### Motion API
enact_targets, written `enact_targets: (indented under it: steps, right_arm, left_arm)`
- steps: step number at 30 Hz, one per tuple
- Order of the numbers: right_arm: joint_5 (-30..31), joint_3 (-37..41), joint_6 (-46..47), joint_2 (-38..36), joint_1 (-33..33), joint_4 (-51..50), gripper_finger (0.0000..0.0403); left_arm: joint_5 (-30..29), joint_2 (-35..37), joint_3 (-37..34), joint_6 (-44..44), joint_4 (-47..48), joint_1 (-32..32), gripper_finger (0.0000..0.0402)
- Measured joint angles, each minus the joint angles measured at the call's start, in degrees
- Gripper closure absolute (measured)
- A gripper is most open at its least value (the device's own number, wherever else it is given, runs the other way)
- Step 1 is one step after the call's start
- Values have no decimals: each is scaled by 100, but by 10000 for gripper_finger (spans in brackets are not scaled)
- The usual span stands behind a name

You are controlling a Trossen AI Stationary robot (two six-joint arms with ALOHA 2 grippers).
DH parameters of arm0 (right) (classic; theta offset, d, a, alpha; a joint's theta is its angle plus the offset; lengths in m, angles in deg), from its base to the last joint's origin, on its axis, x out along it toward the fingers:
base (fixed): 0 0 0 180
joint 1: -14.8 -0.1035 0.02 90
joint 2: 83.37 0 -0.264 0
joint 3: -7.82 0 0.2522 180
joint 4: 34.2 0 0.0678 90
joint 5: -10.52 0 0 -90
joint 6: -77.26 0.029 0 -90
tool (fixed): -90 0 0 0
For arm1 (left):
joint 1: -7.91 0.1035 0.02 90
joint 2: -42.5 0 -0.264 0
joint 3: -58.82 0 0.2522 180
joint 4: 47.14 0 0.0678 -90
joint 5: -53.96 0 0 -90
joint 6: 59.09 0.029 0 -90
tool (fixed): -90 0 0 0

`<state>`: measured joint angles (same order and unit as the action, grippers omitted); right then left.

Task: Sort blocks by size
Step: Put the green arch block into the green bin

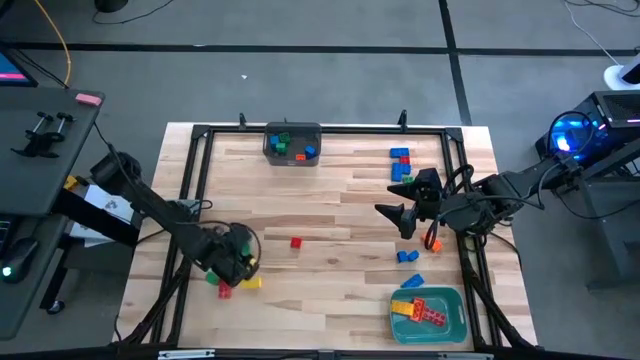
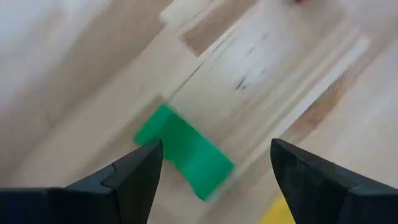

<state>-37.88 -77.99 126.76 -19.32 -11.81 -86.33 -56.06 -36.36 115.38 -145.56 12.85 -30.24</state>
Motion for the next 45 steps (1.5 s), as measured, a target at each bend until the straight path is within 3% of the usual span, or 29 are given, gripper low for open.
enact_targets:
  steps: [3, 7, 13, 20, 23, 27, 30, 31, 35, 38, 42, 45]
  right_arm:
    - [23, 0, -40, 0, 0, -3, 50]
    - [66, 0, -89, 0, 0, -17, 50]
    - [139, 1, -90, 1, 0, -22, 50]
    - [138, 2, -90, 2, 0, -24, 50]
    - [138, 2, -106, 2, 2, -44, 50]
    - [138, 1, -107, 1, 0, -44, 50]
    - [138, 2, -107, 2, 0, -44, 50]
    - [138, 2, -105, 2, 0, -46, 50]
    - [147, 2, -33, 2, 1, -44, 50]
    - [210, 2, 96, 1, 0, -43, 50]
    - [407, 2, 212, 9, 1, -37, 50]
    - [533, 2, 212, 54, 2, 37, 50]
  left_arm:
    - [306, 43, -1, -1742, 146, 69, 119]
    - [288, -190, -232, -2799, 123, 208, 119]
    - [422, -528, -590, -2995, -485, 579, 119]
    - [529, -692, -608, -2684, -497, 863, 127]
    - [533, -701, -611, -2606, -455, 920, 164]
    - [338, -725, -557, -2604, -318, 931, 257]
    - [-383, -686, -494, -2582, -235, 963, 328]
    - [-657, -635, -488, -2560, -212, 996, 330]
    - [-1519, -136, -366, -2067, -201, 1311, 330]
    - [-2062, 302, -181, -1115, -181, 1841, 330]
    - [-2281, 789, 140, 994, -739, 2887, 330]
    - [-2062, 906, 430, 2863, -1630, 3914, 330]
